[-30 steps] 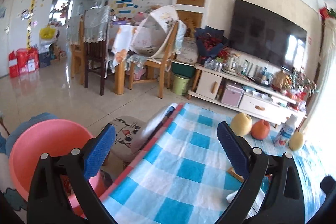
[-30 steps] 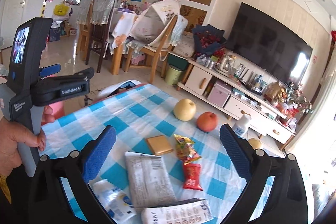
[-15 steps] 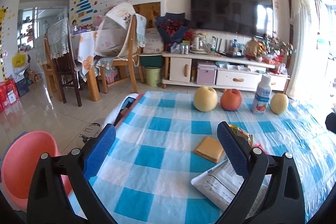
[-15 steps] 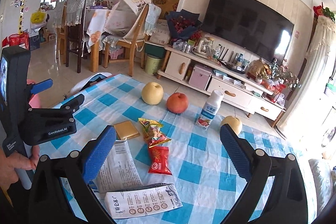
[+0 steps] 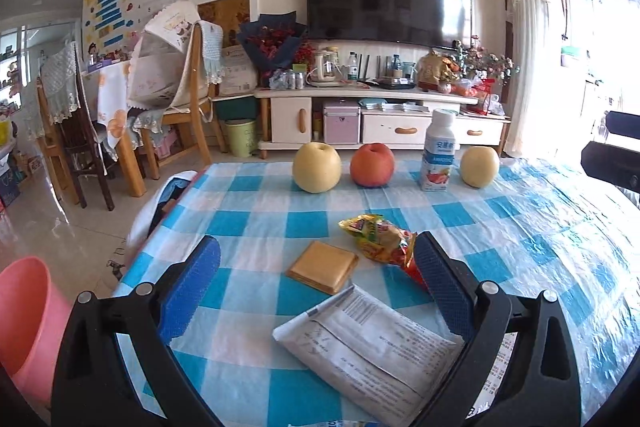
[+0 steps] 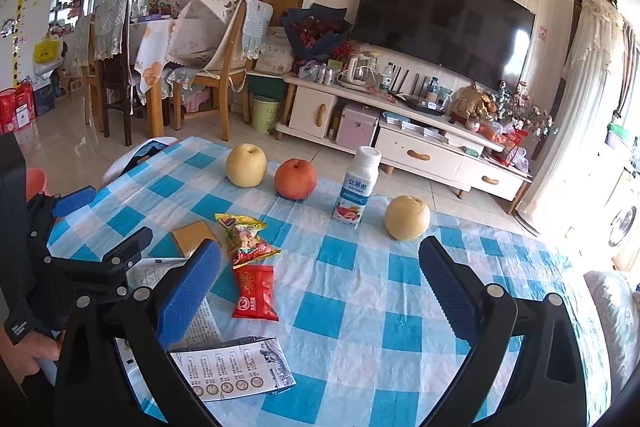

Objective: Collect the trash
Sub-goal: 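Grasp the tan square sponge with the left tool while the right tool grasps the red candy packet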

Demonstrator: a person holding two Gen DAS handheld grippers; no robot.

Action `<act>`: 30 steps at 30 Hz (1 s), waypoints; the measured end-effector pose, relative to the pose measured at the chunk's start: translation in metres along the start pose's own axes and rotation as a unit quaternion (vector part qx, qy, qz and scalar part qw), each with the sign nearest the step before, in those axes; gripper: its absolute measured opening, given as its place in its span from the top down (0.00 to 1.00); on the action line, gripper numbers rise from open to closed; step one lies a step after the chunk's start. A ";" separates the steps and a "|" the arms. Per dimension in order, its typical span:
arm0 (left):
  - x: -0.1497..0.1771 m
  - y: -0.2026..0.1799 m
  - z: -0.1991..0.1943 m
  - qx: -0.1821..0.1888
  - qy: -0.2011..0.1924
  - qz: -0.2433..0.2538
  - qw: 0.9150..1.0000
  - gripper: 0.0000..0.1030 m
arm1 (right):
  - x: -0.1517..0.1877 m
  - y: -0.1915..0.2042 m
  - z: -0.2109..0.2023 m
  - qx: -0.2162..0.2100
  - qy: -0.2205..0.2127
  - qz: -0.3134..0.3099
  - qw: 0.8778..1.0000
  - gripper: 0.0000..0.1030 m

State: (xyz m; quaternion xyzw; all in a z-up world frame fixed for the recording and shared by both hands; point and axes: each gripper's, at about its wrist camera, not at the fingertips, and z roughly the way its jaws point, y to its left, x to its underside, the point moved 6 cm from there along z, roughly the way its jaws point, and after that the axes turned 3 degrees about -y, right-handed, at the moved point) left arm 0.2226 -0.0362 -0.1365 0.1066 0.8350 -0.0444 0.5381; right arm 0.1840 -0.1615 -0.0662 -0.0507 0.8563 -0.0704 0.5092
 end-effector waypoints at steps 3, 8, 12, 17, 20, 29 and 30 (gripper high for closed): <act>0.003 -0.010 0.002 0.016 0.007 0.006 1.000 0.05 | 0.004 -0.014 0.007 0.008 0.012 0.012 1.000 0.05; 0.005 -0.017 0.009 0.038 0.023 0.001 0.999 0.05 | 0.010 -0.036 0.021 0.013 0.038 0.041 0.998 0.05; 0.005 -0.022 0.020 0.051 0.037 0.001 0.998 0.05 | 0.016 -0.049 0.036 -0.004 0.067 0.079 0.995 0.05; 0.007 -0.015 0.044 0.042 0.068 -0.008 0.997 0.05 | 0.021 -0.053 0.055 -0.028 0.101 0.117 0.988 0.05; 0.014 -0.007 0.064 0.044 0.103 -0.019 0.993 0.05 | 0.025 -0.049 0.067 -0.037 0.122 0.128 0.984 0.05; 0.034 -0.001 0.114 0.063 0.173 0.018 0.983 0.05 | 0.050 -0.012 0.116 -0.087 0.185 0.102 0.973 0.05; 0.036 -0.002 0.119 0.067 0.180 0.020 0.981 0.05 | 0.053 -0.008 0.120 -0.093 0.190 0.100 0.972 0.05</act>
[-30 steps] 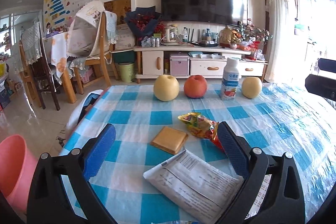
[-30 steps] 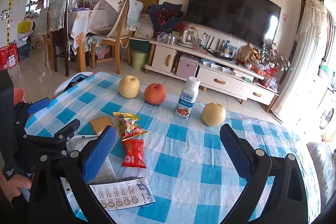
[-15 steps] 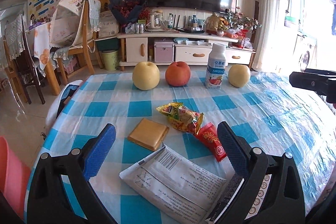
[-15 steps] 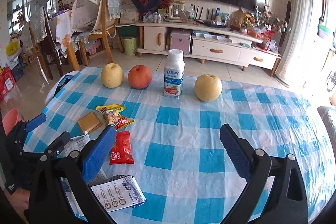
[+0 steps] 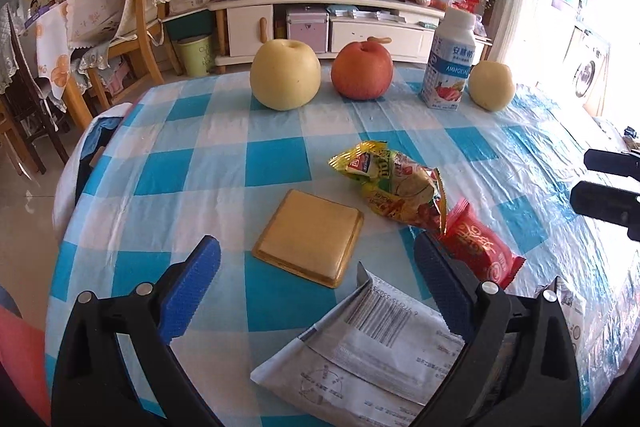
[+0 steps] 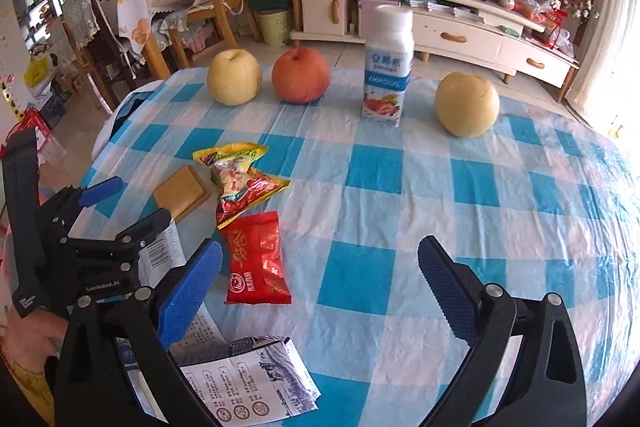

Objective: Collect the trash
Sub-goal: 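Grasp the tan square sponge with the left tool while the right tool grasps the red candy packet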

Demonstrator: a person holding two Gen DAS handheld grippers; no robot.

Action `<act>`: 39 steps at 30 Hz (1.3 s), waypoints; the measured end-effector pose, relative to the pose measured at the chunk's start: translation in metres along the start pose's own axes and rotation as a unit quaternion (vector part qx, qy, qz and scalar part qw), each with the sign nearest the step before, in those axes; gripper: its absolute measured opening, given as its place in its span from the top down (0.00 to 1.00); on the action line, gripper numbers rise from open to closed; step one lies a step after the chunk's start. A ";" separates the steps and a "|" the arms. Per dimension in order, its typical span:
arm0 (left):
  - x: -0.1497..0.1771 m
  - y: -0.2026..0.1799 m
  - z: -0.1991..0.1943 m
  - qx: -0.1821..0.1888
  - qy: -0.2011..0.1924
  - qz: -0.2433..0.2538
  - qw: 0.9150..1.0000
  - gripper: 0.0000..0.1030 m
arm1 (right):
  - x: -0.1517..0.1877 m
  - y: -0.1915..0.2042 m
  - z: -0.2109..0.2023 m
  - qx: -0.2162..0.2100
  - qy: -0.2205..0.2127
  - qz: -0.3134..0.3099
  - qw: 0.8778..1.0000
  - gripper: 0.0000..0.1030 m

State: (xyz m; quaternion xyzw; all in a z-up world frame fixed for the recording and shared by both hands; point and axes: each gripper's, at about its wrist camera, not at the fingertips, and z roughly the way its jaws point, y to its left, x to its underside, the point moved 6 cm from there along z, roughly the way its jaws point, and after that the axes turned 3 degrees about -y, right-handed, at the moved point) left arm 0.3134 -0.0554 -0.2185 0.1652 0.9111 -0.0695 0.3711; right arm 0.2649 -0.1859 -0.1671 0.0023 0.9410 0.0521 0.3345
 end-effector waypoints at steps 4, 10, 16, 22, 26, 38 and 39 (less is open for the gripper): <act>0.000 0.008 0.016 0.027 0.029 -0.013 0.999 0.05 | 0.005 0.015 0.021 -0.007 0.024 -0.020 1.000 0.09; 0.002 0.018 0.033 0.032 0.061 -0.015 0.998 0.05 | 0.011 0.035 0.044 -0.025 0.056 -0.048 0.997 0.22; 0.002 0.019 0.046 0.033 0.082 -0.016 0.996 0.05 | 0.016 0.047 0.061 -0.034 0.079 -0.066 0.994 0.22; 0.001 0.012 0.051 0.014 0.079 0.013 0.997 0.06 | 0.018 0.049 0.072 -0.031 0.092 -0.070 0.993 0.27; 0.001 0.010 0.051 -0.001 0.074 0.023 0.997 0.11 | 0.020 0.051 0.078 -0.028 0.099 -0.075 0.992 0.32; -0.002 0.011 0.046 -0.010 0.055 0.017 0.998 0.37 | 0.020 0.052 0.083 -0.011 0.091 -0.089 0.992 0.41; -0.002 0.010 0.045 -0.010 0.055 0.017 0.998 0.37 | 0.019 0.051 0.083 -0.010 0.090 -0.088 0.992 0.47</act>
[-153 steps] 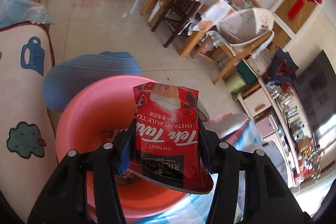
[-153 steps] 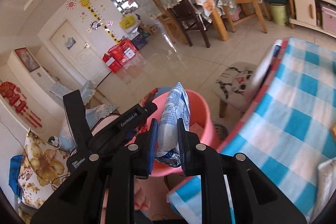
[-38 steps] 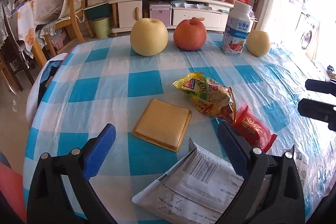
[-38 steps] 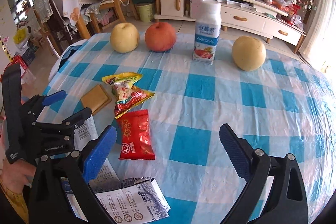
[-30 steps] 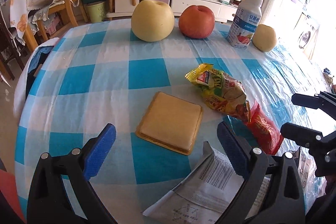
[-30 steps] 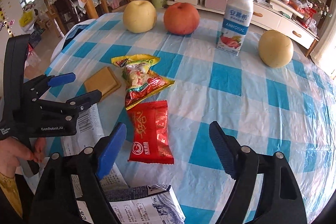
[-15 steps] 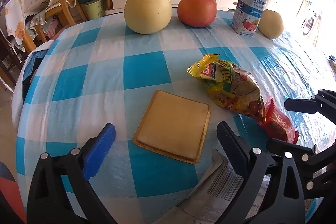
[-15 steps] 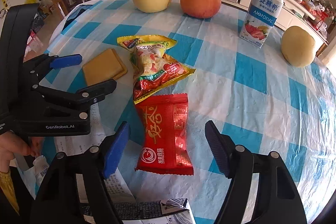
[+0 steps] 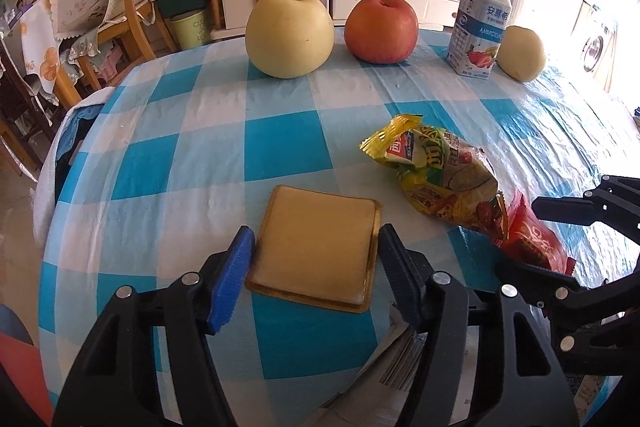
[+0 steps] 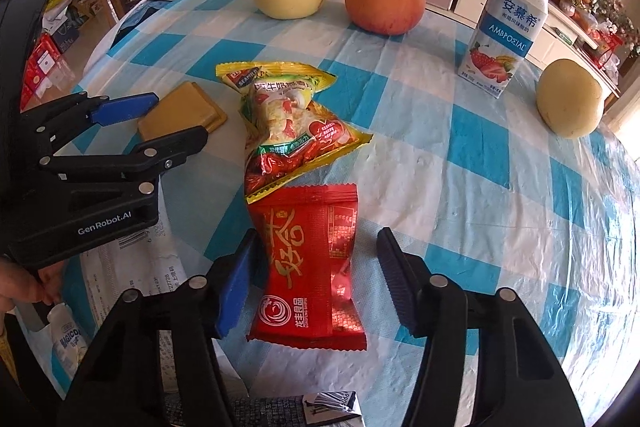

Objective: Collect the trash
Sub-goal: 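Grasp the tan square sponge with the left tool while the right tool grasps the red candy packet, then carry the sponge and candy packet over the pink bucket with both tools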

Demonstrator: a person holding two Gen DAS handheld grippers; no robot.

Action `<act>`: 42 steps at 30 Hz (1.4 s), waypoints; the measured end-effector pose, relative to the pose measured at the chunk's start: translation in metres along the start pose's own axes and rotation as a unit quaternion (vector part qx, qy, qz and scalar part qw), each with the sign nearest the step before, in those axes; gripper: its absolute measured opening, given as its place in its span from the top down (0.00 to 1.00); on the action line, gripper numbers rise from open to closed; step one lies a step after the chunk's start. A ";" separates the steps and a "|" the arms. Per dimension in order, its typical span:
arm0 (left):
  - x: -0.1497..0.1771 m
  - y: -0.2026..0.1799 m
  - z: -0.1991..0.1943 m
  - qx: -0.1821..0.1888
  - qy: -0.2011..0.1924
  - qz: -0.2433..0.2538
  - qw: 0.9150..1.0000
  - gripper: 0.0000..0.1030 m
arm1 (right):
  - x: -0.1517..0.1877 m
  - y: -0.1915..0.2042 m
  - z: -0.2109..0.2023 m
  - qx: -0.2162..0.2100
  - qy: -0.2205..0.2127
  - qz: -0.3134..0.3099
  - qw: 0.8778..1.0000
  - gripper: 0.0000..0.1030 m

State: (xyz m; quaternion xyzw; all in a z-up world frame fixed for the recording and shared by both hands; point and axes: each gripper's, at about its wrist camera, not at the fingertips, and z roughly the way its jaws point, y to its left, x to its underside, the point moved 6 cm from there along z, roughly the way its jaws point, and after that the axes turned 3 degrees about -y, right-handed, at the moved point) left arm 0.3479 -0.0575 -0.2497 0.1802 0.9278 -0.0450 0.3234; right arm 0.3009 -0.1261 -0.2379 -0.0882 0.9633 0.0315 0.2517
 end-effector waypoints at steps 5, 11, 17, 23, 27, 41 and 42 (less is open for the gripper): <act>0.002 -0.002 -0.002 0.002 0.001 0.002 1.000 0.38 | -0.001 -0.004 -0.001 0.002 0.001 0.005 1.000 0.53; 0.000 0.003 -0.015 0.004 -0.016 -0.016 1.000 0.40 | 0.000 -0.005 -0.005 0.005 0.000 0.004 1.000 0.57; 0.000 0.014 -0.033 0.008 -0.038 -0.040 0.998 0.40 | -0.003 -0.011 -0.017 0.004 -0.013 0.015 1.000 0.60; 0.001 0.017 -0.053 0.020 -0.060 -0.056 0.996 0.40 | -0.007 -0.008 -0.032 0.005 -0.032 0.015 0.999 0.60; 0.005 0.024 -0.068 0.023 -0.075 -0.071 0.994 0.40 | -0.012 -0.002 -0.048 0.001 -0.051 0.016 0.999 0.60; 0.027 0.058 -0.115 0.015 -0.110 -0.135 0.985 0.40 | -0.019 0.028 -0.092 -0.024 -0.101 0.008 0.995 0.60; 0.030 0.060 -0.118 0.015 -0.112 -0.142 0.983 0.40 | -0.019 0.031 -0.094 -0.028 -0.103 0.008 0.994 0.60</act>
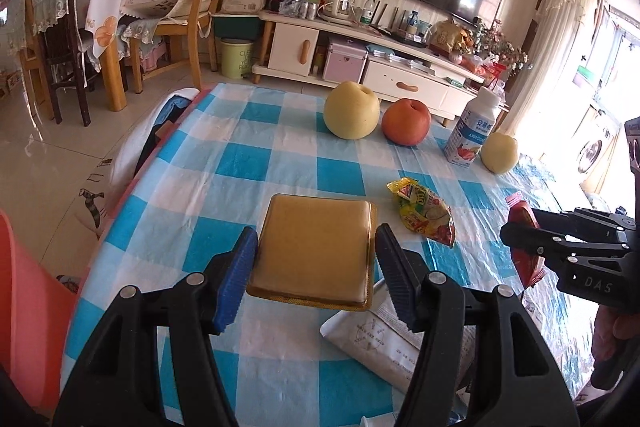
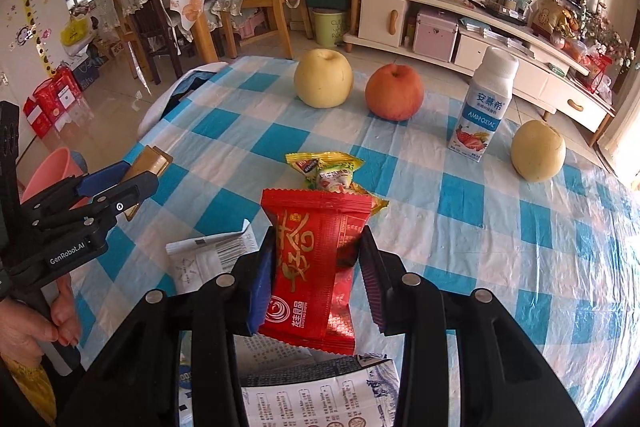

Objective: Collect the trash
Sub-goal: 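Carry the sponge and candy packet over the pink bucket with both tools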

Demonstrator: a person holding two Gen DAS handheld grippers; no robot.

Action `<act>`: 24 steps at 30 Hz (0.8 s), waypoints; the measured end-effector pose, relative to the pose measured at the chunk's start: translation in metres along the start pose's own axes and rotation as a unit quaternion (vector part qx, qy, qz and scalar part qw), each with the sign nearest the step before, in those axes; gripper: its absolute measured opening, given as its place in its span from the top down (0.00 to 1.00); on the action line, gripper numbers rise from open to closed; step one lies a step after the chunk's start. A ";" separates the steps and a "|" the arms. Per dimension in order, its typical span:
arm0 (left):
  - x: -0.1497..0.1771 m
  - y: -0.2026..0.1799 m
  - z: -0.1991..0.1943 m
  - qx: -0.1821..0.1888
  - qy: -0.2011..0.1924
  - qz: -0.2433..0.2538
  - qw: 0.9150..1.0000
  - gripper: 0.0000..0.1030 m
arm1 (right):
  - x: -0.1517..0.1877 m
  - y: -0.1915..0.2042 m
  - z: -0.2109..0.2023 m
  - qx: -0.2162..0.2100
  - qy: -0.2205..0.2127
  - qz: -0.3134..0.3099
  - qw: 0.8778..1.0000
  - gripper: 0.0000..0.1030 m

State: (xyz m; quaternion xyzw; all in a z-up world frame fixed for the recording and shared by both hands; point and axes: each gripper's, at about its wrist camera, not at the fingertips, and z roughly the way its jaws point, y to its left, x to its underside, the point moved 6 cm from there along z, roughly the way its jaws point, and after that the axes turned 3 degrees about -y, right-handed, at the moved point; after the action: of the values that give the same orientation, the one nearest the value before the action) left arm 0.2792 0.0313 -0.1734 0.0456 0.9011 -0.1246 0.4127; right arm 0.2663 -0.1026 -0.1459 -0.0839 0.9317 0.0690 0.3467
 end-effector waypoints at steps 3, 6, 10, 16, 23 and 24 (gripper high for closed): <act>0.005 0.010 -0.012 -0.006 -0.006 -0.019 1.000 0.40 | -0.001 0.011 -0.005 -0.011 -0.005 -0.002 1.000 0.60; 0.010 0.023 -0.025 -0.021 -0.015 -0.044 0.999 0.40 | -0.001 0.023 -0.009 -0.025 -0.010 -0.001 1.000 0.60; 0.016 0.045 -0.045 -0.054 -0.035 -0.089 0.994 0.40 | -0.001 0.044 -0.015 -0.050 -0.013 -0.001 0.999 0.60; 0.003 0.082 -0.076 -0.100 -0.082 -0.141 0.982 0.40 | 0.001 0.087 -0.022 -0.098 -0.012 -0.003 0.995 0.60; -0.006 0.132 -0.107 -0.140 -0.115 -0.201 0.963 0.40 | -0.005 0.138 -0.025 -0.156 -0.010 0.010 0.988 0.60; -0.008 0.139 -0.111 -0.146 -0.119 -0.207 0.960 0.40 | -0.007 0.146 -0.026 -0.160 -0.011 0.008 0.987 0.60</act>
State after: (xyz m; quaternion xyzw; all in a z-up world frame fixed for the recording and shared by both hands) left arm 0.2287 0.1944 -0.1236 -0.2177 0.8438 -0.0784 0.4842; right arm 0.2253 0.0355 -0.1120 -0.1301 0.9052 0.2212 0.3388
